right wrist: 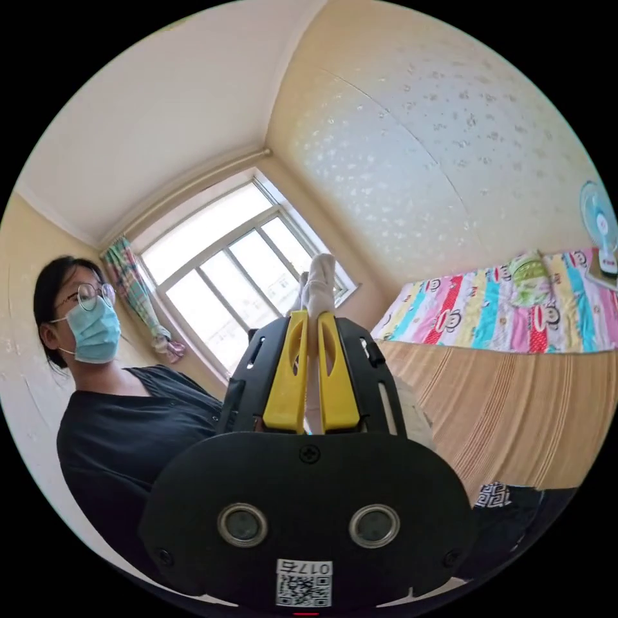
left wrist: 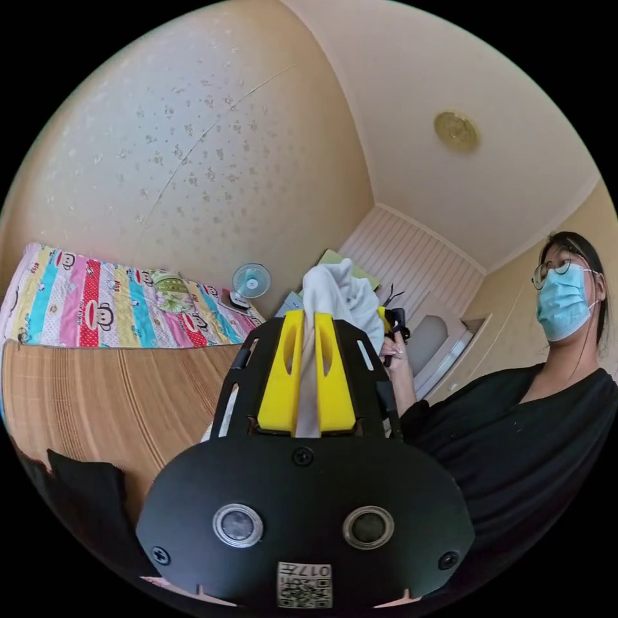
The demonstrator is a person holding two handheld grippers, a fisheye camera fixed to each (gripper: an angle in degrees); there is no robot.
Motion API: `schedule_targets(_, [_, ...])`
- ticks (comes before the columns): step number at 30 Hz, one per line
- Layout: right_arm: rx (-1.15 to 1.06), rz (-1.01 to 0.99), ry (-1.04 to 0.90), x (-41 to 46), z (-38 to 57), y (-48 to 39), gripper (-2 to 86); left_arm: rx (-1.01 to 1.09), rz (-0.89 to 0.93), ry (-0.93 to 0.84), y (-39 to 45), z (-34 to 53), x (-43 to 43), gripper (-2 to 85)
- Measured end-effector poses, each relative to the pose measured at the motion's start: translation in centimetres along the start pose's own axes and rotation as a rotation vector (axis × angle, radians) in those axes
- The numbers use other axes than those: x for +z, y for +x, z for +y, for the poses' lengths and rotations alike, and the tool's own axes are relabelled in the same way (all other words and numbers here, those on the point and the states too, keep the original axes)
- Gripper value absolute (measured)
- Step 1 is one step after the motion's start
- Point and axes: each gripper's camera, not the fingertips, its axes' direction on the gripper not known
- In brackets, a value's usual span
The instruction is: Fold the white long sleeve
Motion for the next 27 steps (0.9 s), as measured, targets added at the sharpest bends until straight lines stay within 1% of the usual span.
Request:
schedule_targets(3, [-0.121, -0.074, 0.038, -1.1, 0.1, -2.5, 2.6, 0.042, -0.041, -0.038, 0.9, -1.5, -0.6, 3.7])
schedule_targets(5, [-0.183, -0.095, 0.082, -1.8, 0.0, -4.1, 2.6, 0.043, 0.035, -0.118, 0.7, -2.4, -0.4, 3.9])
schedule_targets(8, [-0.332, -0.067, 0.155, -3.2, -0.3, -7.7, 2.5, 0.057, 0.157, -0.208, 1.1, -2.2, 0.7, 4.6])
schedule_targets(9, [-0.398, -0.057, 0.180, -3.6, -0.3, -9.1, 2.4, 0.060, 0.185, -0.223, 1.3, -2.1, 1.1, 4.8])
schedule_targets(11, [-0.490, -0.062, 0.224, -3.9, -0.2, -10.7, 2.4, 0.048, 0.303, -0.254, 2.4, -1.0, 3.2, 7.3])
schedule_targets(14, [-0.463, -0.061, 0.350, -4.6, 0.3, -11.2, 2.3, 0.010, 0.388, -0.305, 3.8, 1.0, 6.8, 13.1])
schedule_targets(16, [-0.460, -0.009, 0.403, -4.7, 0.8, -12.0, 2.3, 0.002, 0.420, -0.330, 4.9, 2.5, 8.8, 14.4])
schedule_targets(18, [-0.471, 0.141, 0.435, -5.0, 1.4, -13.9, 2.2, -0.010, 0.459, -0.346, 6.0, 3.6, 10.2, 15.5])
schedule_targets(19, [-0.480, 0.182, 0.445, -5.2, 1.6, -14.4, 2.2, -0.023, 0.480, -0.346, 6.5, 4.1, 10.6, 15.9])
schedule_targets(21, [-0.539, 0.255, 0.456, -6.0, 2.1, -16.4, 2.2, -0.031, 0.479, -0.354, 7.4, 4.6, 11.1, 16.1])
schedule_targets(25, [-0.600, 0.235, 0.417, -7.9, 1.3, -18.6, 2.2, 0.023, 0.296, -0.413, 10.4, 4.9, 12.4, 17.6])
schedule_targets(27, [-0.603, 0.198, 0.421, -9.7, 0.7, -19.3, 2.1, 0.043, 0.258, -0.416, 11.6, 4.4, 12.8, 18.1])
